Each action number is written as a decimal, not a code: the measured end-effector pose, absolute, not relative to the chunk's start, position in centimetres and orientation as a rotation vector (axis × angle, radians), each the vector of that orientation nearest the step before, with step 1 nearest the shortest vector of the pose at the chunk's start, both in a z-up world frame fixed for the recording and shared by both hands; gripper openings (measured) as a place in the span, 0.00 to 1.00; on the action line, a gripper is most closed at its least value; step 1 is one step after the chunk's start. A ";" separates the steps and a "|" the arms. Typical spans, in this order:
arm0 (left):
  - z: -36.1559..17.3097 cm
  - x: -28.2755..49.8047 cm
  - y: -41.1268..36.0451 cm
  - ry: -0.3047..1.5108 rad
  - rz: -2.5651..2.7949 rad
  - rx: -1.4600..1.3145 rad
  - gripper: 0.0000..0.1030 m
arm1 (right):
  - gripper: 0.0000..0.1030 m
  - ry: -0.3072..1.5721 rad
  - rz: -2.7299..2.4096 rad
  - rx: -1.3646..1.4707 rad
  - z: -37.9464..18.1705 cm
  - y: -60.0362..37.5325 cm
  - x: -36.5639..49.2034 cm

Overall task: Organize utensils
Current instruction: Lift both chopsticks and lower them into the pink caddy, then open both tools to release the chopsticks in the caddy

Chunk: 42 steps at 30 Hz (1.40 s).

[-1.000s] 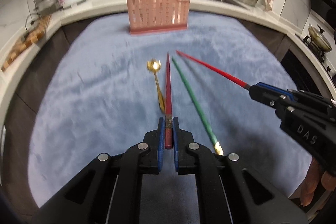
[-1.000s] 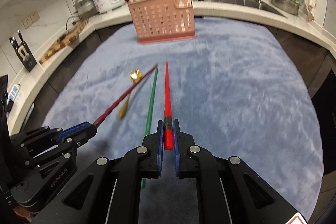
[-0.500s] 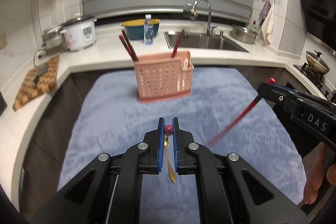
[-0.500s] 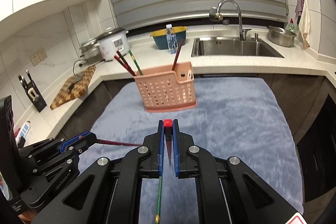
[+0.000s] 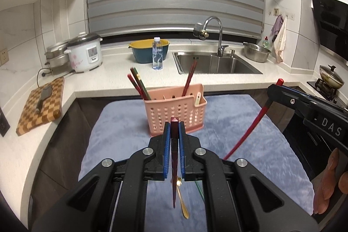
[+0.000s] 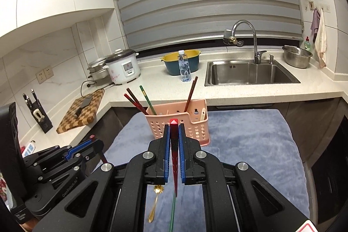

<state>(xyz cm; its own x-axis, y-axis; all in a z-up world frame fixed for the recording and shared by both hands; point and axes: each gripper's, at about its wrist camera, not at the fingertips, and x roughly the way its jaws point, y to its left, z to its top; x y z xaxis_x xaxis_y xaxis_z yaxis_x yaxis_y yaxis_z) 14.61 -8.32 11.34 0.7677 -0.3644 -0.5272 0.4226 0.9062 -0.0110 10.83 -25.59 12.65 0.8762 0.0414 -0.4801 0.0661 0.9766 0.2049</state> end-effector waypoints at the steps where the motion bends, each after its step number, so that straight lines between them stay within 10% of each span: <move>1: 11.7 15.0 -8.4 0.540 -0.427 0.112 0.07 | 0.07 0.498 -0.012 0.216 12.9 -25.6 11.2; 23: 23.0 28.0 -8.4 0.303 -0.387 -0.011 0.07 | 0.07 0.286 0.000 0.214 21.9 -26.3 25.2; 42: 14.6 35.1 -10.8 0.429 -0.362 0.029 0.07 | 0.07 0.496 -0.021 0.258 11.8 -28.8 33.5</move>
